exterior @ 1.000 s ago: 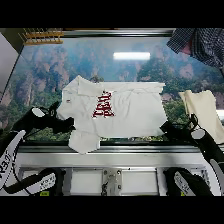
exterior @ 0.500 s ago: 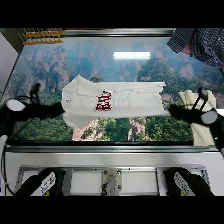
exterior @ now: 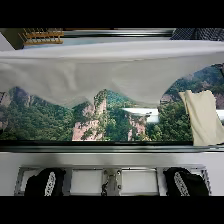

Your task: Fold the clothes and pants, and hang the long-sleeved shirts on hangers.

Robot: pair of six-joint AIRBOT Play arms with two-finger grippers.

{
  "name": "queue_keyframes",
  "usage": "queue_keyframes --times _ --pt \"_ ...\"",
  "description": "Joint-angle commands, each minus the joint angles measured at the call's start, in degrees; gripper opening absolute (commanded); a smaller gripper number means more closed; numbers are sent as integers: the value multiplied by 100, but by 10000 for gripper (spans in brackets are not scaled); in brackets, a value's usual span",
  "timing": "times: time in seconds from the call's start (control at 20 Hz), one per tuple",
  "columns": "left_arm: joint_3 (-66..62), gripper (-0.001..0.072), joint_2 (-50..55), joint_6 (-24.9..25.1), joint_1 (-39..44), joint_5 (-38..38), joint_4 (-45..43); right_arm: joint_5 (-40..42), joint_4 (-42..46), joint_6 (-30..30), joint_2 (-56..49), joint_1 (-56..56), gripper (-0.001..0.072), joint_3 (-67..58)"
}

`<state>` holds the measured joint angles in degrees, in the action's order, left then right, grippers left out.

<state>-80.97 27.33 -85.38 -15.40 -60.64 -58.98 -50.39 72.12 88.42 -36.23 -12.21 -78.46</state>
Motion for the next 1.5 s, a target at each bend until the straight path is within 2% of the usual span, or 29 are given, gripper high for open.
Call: queue_keyframes --times 0.0,0.2,0.35,0.45,0.65,0.75,0.9,1.0,1.2,1.3,1.45 --pt "-514 8 -782 -457 -7 109 17 -166 -7 -17 680 2 9 -256" --pt "-896 8 -776 -560 -7 -109 22 -267 -11 -17 973 2 8 -258" --pt "-1021 8 -190 -557 -7 -798 28 -505 -17 -20 774 2 8 -258" --pt "-656 8 291 -557 -7 -1027 26 -654 -33 -22 389 4 8 -258" --pt "588 8 1550 -527 -4 -920 57 -1213 -20 -494 -1128 109 8 -256" --pt "1064 8 2387 -214 116 -557 57 -1440 22 -579 -2127 256 8 -256" --pt "1414 8 3757 415 516 389 52 -1266 140 -573 -3567 542 8 -269" --pt "1241 8 4719 492 675 798 55 -940 142 -494 -4454 776 8 -402" --pt "26 8 6428 496 710 564 63 -280 140 173 -5646 1095 8 -940" --pt "-455 8 6881 485 708 501 63 -166 133 457 -5965 1152 8 -1132" --pt "-787 8 7023 483 658 409 57 -92 170 684 -6033 1145 8 -1139"
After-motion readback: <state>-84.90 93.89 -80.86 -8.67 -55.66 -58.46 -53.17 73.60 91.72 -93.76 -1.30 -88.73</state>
